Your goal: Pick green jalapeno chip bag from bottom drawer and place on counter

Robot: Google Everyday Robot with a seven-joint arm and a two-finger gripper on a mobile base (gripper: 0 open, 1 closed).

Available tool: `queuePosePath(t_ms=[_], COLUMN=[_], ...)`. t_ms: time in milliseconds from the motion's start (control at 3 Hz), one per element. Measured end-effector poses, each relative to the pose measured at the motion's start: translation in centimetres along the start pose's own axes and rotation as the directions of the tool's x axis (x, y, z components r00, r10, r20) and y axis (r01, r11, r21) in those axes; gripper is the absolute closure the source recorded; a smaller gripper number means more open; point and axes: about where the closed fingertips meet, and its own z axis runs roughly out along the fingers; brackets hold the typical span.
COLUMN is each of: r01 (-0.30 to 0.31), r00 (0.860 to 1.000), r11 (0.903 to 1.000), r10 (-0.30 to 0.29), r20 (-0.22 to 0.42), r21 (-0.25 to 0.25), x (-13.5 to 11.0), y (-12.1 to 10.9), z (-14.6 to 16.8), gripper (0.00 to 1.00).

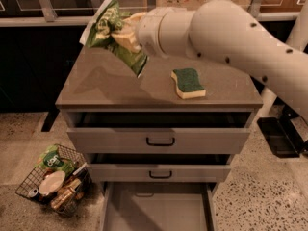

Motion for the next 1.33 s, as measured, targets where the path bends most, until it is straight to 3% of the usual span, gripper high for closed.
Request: queuePosePath(t_ms=[333, 667, 1000, 1333], r01=[-0.065, -0.137, -0.185, -0.194], r00=[0.997, 0.988, 0.979, 0.978], r11=[0.9977, 0.9887, 0.9737, 0.9691], r10=[0.064, 0.132, 0.172, 0.179], r20=[-0.046, -0.082, -0.106, -0.109], r21=[-0.019, -0.06, -0.133, -0.152], x=[1.7, 4.3, 6.6, 6.9], y=[-4.7, -6.5, -6.6, -6.6], z=[3.2, 6.0, 9.2, 9.9], gripper=[1.0, 1.0, 1.0, 0.86])
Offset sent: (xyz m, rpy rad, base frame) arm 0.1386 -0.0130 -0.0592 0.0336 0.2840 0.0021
